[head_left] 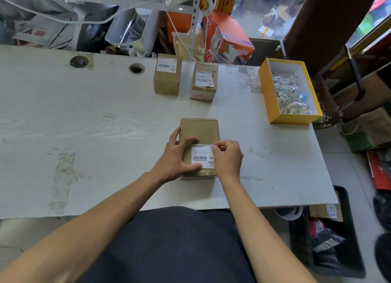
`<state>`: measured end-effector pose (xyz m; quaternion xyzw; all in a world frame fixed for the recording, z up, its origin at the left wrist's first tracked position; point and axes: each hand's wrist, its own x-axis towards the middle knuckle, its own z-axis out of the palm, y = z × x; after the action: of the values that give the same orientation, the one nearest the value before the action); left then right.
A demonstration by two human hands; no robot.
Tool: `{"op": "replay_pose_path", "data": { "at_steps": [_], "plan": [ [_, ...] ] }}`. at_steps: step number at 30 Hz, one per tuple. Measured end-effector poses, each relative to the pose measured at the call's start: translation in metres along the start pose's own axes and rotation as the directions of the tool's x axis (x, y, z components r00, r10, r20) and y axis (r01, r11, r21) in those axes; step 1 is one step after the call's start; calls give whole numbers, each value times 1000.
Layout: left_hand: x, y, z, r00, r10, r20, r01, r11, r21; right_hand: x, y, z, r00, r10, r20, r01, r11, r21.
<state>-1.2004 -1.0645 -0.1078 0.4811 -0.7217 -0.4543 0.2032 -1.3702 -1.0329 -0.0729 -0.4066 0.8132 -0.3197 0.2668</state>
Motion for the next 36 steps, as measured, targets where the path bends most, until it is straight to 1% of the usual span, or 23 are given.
{"op": "replay_pose_path", "data": {
  "at_steps": [2,5,9,12,14,18,23,27,29,32,34,36],
  "plan": [
    [0,-2,1,1000,-11,10,11,1000,0,0,1,2,1000,-23,11,24,999,-30],
    [1,-5,2,1000,-22,15,22,1000,-9,0,4,1,997,-79,2,79,997,-21],
    [0,-5,2,999,-30,13,30,999,-15,0,15,-7,991,-127,-30,130,986,106],
    [1,-5,2,1000,-29,8,30,999,-22,0,19,-11,992,-126,6,124,982,142],
    [1,-5,3,1000,-28,3,28,999,-24,1,17,-12,994,-100,33,94,985,147],
    [1,-6,4,1000,-27,-6,27,999,-28,5,9,-9,999,-46,5,46,994,101],
    [1,-5,5,1000,-27,-2,27,999,-31,1,11,4,990,-136,-31,136,991,-17],
    [2,-6,4,1000,-20,4,20,999,-28,-1,13,9,984,-170,-45,167,983,-77],
    [1,-6,4,1000,-26,5,26,999,-27,0,14,9,983,-180,-42,179,983,-30],
    [2,-6,5,1000,-21,0,21,999,-27,-3,26,3,979,-203,-31,205,971,123],
    [2,-7,5,1000,-18,-2,18,1000,-25,-7,33,0,985,-170,10,164,964,211],
    [2,-7,5,1000,-12,-6,12,1000,-22,-11,34,-1,990,-135,47,119,961,249]
  ]
}}
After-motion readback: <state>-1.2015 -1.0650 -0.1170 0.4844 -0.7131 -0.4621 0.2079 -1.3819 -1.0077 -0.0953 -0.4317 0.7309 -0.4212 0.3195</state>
